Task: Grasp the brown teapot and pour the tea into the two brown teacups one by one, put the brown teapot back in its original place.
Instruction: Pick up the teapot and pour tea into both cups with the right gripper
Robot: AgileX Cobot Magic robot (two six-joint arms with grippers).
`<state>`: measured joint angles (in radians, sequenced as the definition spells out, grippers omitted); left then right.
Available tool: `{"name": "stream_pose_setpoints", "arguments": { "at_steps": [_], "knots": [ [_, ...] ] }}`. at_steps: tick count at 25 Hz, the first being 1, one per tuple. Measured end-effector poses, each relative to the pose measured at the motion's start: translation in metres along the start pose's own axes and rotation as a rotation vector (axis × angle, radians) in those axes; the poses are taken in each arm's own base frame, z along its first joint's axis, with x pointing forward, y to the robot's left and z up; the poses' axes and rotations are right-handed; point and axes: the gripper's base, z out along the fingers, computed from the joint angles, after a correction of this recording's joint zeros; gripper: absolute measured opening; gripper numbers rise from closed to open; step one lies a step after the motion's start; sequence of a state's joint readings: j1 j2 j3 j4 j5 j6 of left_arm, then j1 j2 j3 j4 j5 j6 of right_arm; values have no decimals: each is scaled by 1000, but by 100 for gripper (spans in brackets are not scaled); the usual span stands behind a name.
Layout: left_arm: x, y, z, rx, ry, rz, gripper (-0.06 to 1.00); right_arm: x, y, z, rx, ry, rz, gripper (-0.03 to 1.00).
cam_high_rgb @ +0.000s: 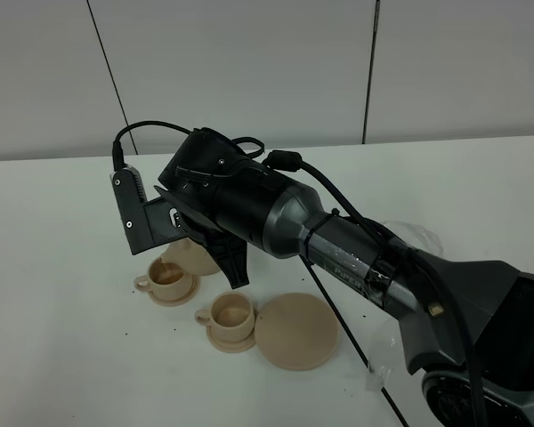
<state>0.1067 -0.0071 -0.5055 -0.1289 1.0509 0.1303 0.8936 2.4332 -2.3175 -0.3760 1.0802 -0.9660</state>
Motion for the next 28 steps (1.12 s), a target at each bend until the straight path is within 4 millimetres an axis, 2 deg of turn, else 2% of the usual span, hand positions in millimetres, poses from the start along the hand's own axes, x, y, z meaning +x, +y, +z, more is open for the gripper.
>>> {"name": "stream_pose_setpoints", "arguments": {
  "at_steps": [19, 28],
  "knots": [
    [0, 0, 0, 0, 0, 0, 24, 6, -1, 0, 18, 69, 16, 10],
    [0, 0, 0, 0, 0, 0, 24, 2, 0, -2, 22, 76, 19, 10]
  ]
}}
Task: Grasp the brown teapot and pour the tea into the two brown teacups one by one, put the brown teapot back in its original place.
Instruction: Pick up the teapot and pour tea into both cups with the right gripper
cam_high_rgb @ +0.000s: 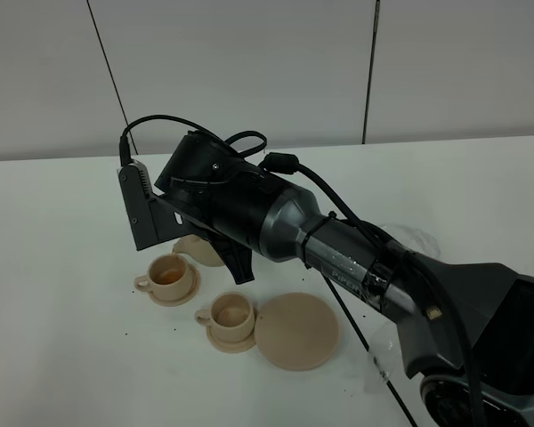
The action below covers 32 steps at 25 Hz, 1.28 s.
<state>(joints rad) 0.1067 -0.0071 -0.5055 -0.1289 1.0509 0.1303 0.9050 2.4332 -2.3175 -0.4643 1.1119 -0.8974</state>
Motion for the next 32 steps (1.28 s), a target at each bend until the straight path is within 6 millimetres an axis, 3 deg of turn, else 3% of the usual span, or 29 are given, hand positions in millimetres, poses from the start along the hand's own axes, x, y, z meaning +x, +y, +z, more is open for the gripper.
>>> {"name": "stream_pose_setpoints", "arguments": {
  "at_steps": [32],
  "knots": [
    [0, 0, 0, 0, 0, 0, 24, -12, 4, -12, 17, 10, -38, 10]
  ]
}}
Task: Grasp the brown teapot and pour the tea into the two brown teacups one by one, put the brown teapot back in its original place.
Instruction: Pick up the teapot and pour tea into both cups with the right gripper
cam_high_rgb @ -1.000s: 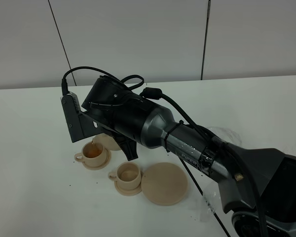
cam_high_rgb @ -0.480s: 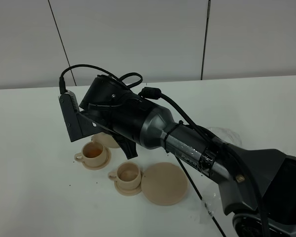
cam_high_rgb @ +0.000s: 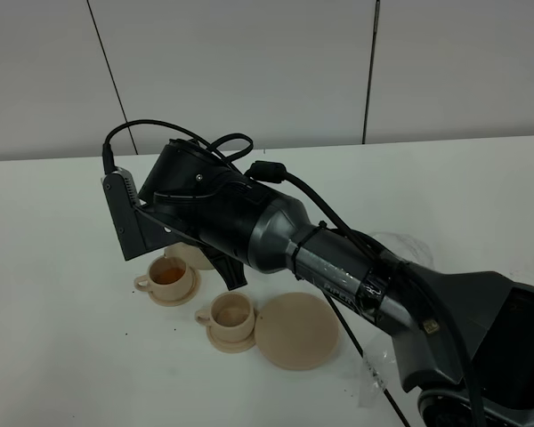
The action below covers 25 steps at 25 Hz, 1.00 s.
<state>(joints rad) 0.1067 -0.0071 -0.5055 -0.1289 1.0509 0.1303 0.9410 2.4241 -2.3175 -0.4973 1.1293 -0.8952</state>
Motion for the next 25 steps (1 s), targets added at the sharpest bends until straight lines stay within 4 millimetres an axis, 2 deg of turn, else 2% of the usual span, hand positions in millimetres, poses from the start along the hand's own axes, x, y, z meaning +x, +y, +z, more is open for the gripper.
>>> {"name": "stream_pose_setpoints", "arguments": {
  "at_steps": [25],
  "knots": [
    [0, 0, 0, 0, 0, 0, 24, -2, 3, -3, -5, 27, -13, 10]
  ]
}}
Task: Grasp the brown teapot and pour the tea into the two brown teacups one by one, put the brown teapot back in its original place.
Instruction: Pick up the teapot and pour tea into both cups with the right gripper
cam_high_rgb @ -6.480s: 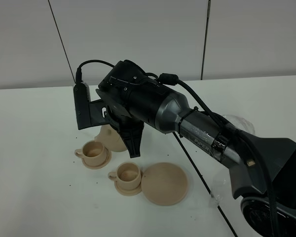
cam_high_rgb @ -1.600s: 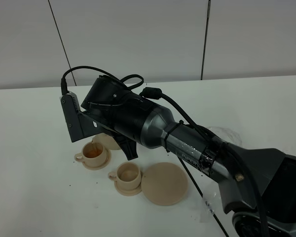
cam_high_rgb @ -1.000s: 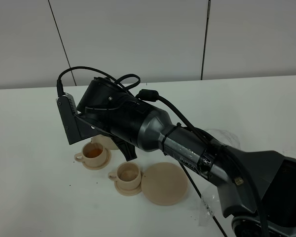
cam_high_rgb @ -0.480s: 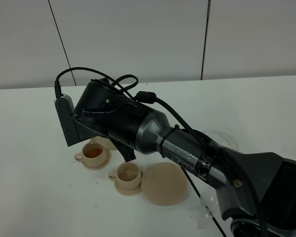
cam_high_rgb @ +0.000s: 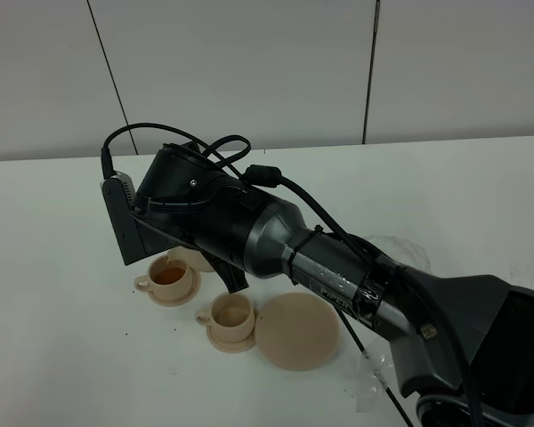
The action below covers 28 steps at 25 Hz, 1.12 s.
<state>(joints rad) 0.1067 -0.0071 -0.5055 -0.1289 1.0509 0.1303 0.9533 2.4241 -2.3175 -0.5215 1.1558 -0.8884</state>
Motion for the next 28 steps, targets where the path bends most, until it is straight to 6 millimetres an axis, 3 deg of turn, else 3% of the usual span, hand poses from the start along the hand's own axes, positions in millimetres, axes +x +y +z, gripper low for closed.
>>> {"name": "stream_pose_setpoints", "arguments": {
  "at_steps": [28],
  "knots": [
    [0, 0, 0, 0, 0, 0, 24, -6, 3, -3, -1, -13, -26, 10]
  ]
}}
